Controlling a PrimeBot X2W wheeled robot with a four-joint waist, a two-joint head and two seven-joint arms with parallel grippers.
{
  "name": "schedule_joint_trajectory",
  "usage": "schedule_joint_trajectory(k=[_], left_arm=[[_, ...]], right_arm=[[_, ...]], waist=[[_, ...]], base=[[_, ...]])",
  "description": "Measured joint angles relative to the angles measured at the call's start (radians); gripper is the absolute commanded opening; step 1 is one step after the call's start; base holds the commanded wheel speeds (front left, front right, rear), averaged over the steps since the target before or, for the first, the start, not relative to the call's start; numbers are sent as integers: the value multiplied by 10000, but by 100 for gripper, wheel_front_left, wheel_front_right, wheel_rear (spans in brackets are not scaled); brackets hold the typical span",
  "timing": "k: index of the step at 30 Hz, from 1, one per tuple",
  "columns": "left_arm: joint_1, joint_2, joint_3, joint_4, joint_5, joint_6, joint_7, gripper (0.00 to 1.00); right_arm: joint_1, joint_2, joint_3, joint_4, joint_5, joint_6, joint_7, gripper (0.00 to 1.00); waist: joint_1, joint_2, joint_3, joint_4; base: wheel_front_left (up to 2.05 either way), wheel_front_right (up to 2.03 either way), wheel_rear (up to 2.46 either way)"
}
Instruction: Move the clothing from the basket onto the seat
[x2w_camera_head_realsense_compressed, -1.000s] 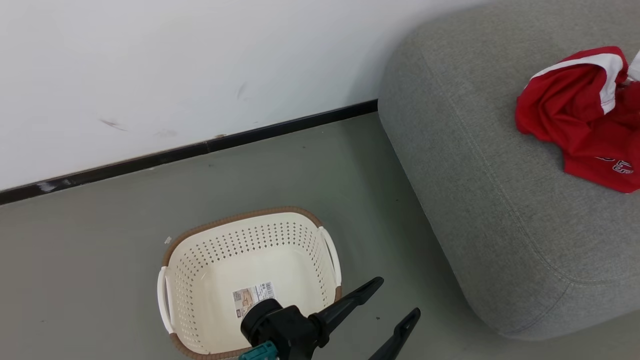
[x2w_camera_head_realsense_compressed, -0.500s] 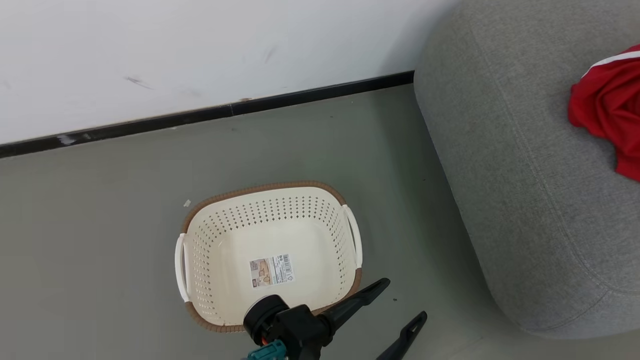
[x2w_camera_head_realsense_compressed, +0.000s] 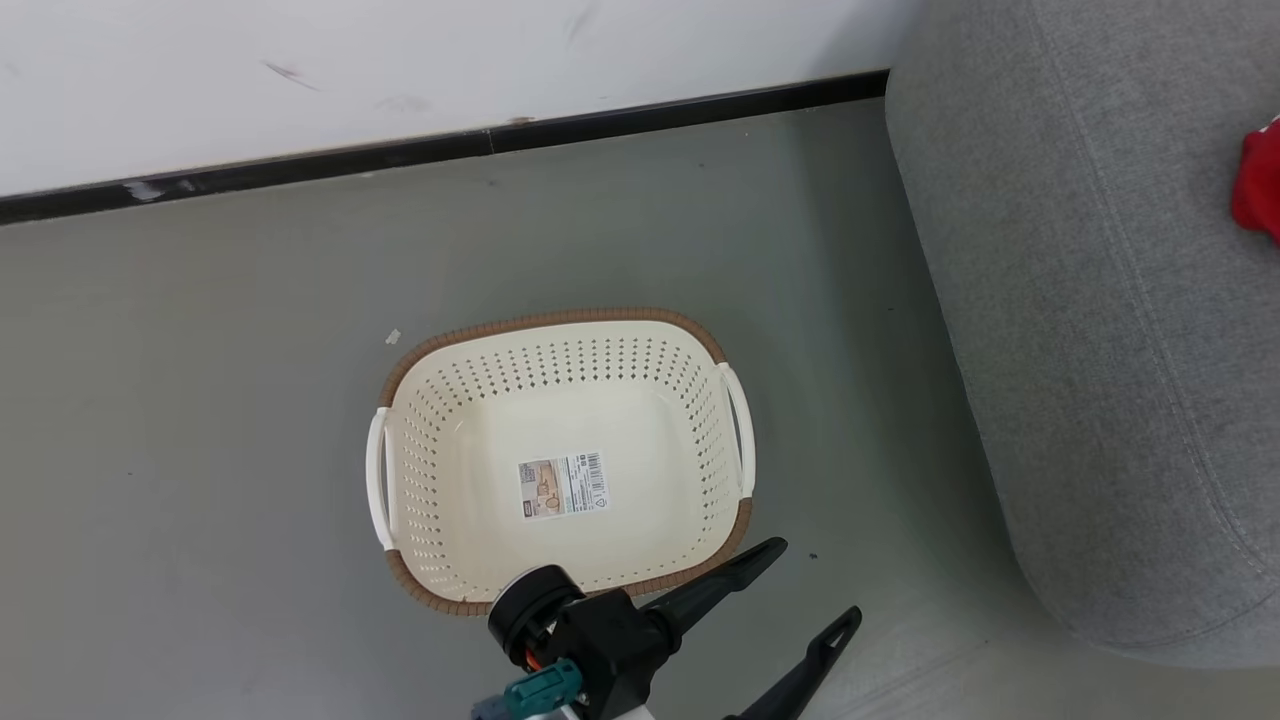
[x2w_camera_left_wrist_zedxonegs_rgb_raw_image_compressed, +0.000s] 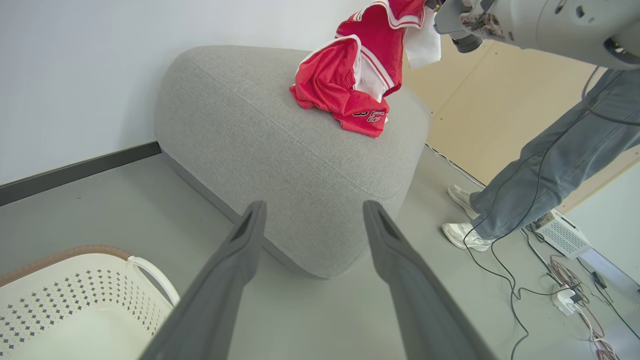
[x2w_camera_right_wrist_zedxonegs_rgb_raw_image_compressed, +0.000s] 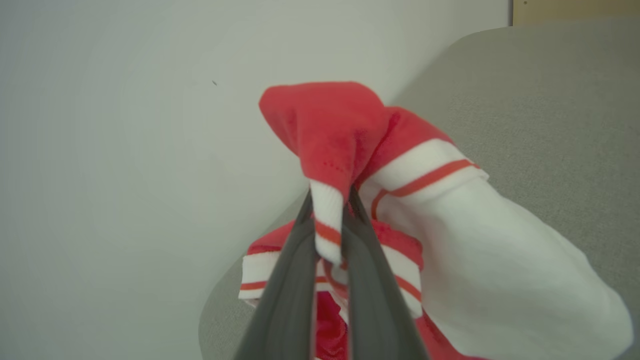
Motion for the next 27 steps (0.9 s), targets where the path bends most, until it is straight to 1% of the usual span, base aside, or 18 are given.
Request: schedule_joint_trajectory(k=[3, 5, 8, 12, 13, 14, 15, 16, 17, 18, 19, 20, 21, 22, 23, 27], left_arm=[[-92, 0, 6, -17, 4, 6, 77, 100], [-136, -2, 21, -27, -2, 6, 86, 100], [-229, -13, 96, -71, 2, 10, 155, 100], [-397, -4, 205, -77, 6, 36, 161, 100], [-444, -6, 245, -86, 10, 36, 161, 100], [-480, -4, 291, -100, 21, 38, 161, 100], [-525, -12, 336, -111, 15, 38, 157, 100], [-564, -40, 387, -117, -6, 38, 155, 100], [-599, -63, 456, -119, -2, 61, 144, 100], [-648, -54, 537, -113, 21, 88, 98, 100], [-693, -42, 642, -107, 21, 117, 58, 100], [-753, -25, 727, -90, 21, 140, 54, 100], [-817, -10, 798, -54, 21, 138, -17, 100], [-862, -6, 846, -10, 21, 138, -73, 100], [-894, -4, 872, 29, 17, 136, -107, 100], [-920, -35, 993, 132, -36, 123, -242, 100]], right_arm=[[14, 201, -82, 150, 0, 0, -186, 0], [13, 355, -393, 374, 109, 0, -322, 0], [80, 405, -558, 740, 121, 0, -477, 0], [183, 719, -598, 807, 107, 0, -792, 0], [180, 821, -560, 819, 107, 0, -825, 3], [167, 907, -535, 809, 107, 0, -863, 16], [145, 984, -535, 782, 117, 0, -984, 19], [120, 1034, -525, 757, 119, 0, -1074, 31], [102, 1070, -491, 723, 119, 0, -1151, 33], [101, 1101, -399, 677, 94, 0, -1189, 33], [102, 1152, -316, 633, 58, 0, -1275, 45], [102, 1221, -251, 604, 19, 0, -1367, 59], [102, 1289, -146, 600, -19, 0, -1427, 66], [106, 1344, -71, 602, -56, 0, -1494, 94], [106, 1381, -21, 602, -105, 0, -1532, 100], [122, 1392, 374, 552, -303, 0, -1812, 100]], waist=[[0, 0, 204, 61], [0, 0, 337, 92], [0, 0, 533, 128], [0, 0, 766, 148], [0, 0, 817, 147], [0, 0, 864, 145], [0, 0, 910, 139], [0, 0, 951, 129], [0, 0, 990, 116], [0, -1, 1024, 96], [0, -1, 1050, 69], [0, 0, 1069, 37], [0, 0, 1078, -2], [0, -1, 1074, -34], [0, -1, 1055, -55], [0, 0, 955, -117]], base=[[0, 0, 0], [0, 0, 0], [0, 0, 0], [0, 0, 0], [0, 0, 0], [0, 0, 0], [0, 0, 0], [0, 0, 0], [0, 0, 0], [0, 0, 0], [0, 0, 0], [0, 0, 0], [0, 0, 0], [0, 0, 0], [0, 0, 0], [0, 0, 0]])
